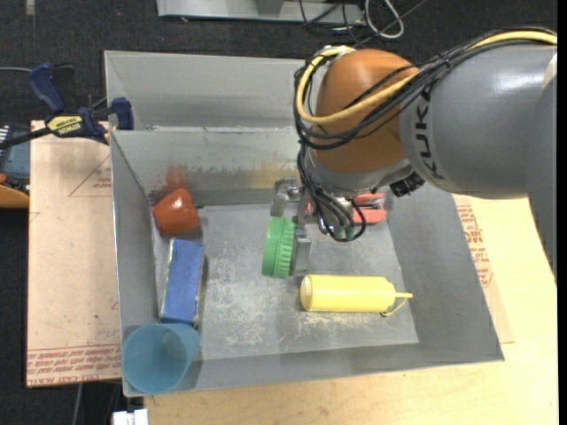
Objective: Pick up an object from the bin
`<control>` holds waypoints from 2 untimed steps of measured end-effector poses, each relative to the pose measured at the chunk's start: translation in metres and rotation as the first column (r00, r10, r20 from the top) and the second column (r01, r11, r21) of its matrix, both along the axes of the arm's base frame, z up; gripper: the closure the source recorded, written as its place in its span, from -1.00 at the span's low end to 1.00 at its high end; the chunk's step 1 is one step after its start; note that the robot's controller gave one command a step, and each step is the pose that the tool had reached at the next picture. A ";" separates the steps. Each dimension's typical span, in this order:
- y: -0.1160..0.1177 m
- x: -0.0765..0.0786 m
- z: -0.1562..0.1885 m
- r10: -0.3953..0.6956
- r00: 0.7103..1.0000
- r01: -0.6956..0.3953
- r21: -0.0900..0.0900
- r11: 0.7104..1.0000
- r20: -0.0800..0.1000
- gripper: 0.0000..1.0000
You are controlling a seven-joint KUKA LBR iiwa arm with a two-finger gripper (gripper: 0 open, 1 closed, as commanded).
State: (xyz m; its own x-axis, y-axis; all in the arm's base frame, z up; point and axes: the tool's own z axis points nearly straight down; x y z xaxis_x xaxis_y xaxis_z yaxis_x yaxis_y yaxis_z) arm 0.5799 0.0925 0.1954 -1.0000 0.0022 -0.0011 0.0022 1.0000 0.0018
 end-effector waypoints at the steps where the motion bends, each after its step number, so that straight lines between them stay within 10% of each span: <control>1: 0.000 0.000 0.000 0.000 1.000 0.000 0.000 1.000 0.000 -1.00; 2: 0.004 0.017 0.054 -0.028 1.000 0.028 0.003 1.000 0.009 -1.00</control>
Offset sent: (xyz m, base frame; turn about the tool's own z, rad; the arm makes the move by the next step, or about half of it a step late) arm 0.0149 0.0042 0.0508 0.0292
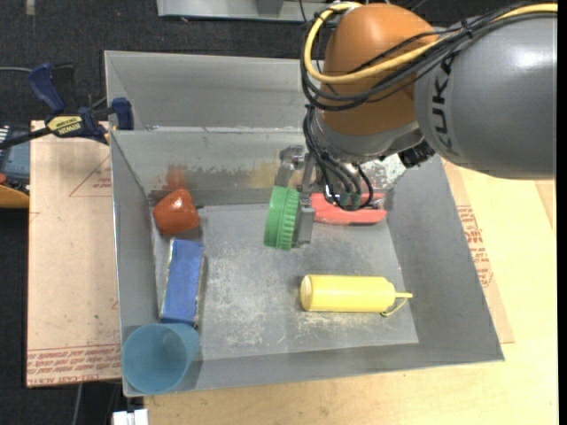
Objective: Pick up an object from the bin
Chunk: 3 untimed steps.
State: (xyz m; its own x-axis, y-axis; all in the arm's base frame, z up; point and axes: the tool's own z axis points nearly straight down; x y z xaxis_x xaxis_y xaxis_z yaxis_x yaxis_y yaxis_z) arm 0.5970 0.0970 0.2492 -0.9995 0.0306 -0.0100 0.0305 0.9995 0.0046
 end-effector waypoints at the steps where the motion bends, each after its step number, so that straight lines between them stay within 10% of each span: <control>1: -0.017 0.059 -0.037 0.020 1.000 -0.020 -0.003 1.000 -0.015 -1.00; 2: -0.006 0.019 0.005 -0.004 1.000 0.004 0.003 1.000 0.001 -1.00; 3: -0.027 0.047 0.004 0.023 1.000 -0.023 -0.003 1.000 -0.012 -1.00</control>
Offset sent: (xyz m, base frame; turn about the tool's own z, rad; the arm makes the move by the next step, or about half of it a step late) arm 0.0179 -0.0072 0.0030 0.0064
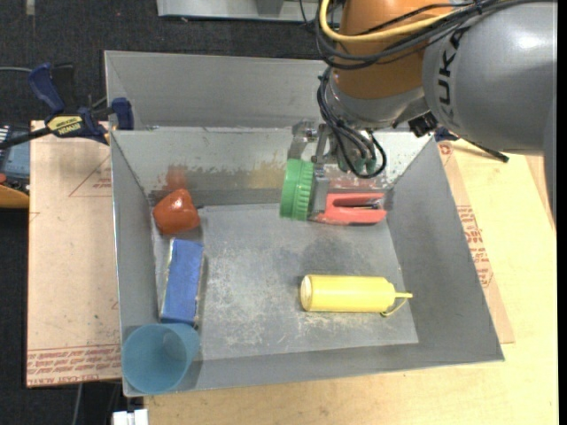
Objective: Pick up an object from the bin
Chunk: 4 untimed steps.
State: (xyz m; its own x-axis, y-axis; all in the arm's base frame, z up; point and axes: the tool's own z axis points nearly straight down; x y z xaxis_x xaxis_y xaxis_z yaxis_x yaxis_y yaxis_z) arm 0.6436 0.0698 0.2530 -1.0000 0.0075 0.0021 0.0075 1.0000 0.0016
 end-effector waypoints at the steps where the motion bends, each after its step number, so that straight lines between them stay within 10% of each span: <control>1: 0.009 -0.016 -0.016 0.150 0.989 -0.150 0.004 0.989 0.006 -1.00; 2: -0.001 0.005 -0.027 0.175 0.985 -0.175 0.001 0.985 0.003 -1.00; 3: 0.003 -0.027 0.037 0.134 0.991 -0.134 0.004 0.991 0.016 -1.00; 4: 0.003 0.000 0.042 0.177 0.984 -0.177 0.002 0.984 0.003 -1.00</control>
Offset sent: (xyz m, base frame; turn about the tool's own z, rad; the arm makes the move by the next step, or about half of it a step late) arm 0.0039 -0.0012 -0.0266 -0.1789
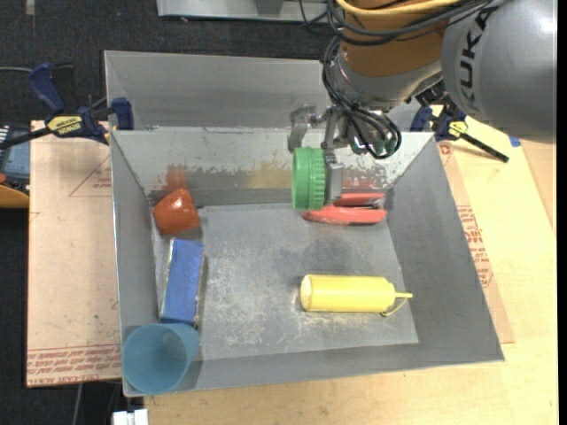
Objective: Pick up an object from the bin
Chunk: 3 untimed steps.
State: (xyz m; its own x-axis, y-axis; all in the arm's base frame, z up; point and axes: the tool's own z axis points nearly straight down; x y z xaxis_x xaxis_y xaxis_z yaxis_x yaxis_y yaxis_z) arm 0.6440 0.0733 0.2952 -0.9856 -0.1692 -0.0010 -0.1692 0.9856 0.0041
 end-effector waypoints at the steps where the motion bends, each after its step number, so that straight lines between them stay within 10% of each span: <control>1: -0.001 -0.010 0.007 -0.003 1.000 0.003 0.002 1.000 0.002 -1.00; 2: 0.000 -0.021 0.022 0.028 1.000 -0.028 0.002 1.000 0.003 -1.00; 3: 0.010 0.003 0.118 0.191 0.982 -0.191 0.003 0.982 0.007 -1.00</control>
Offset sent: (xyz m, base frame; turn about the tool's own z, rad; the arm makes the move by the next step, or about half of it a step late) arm -0.0428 0.0057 0.0584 -0.2697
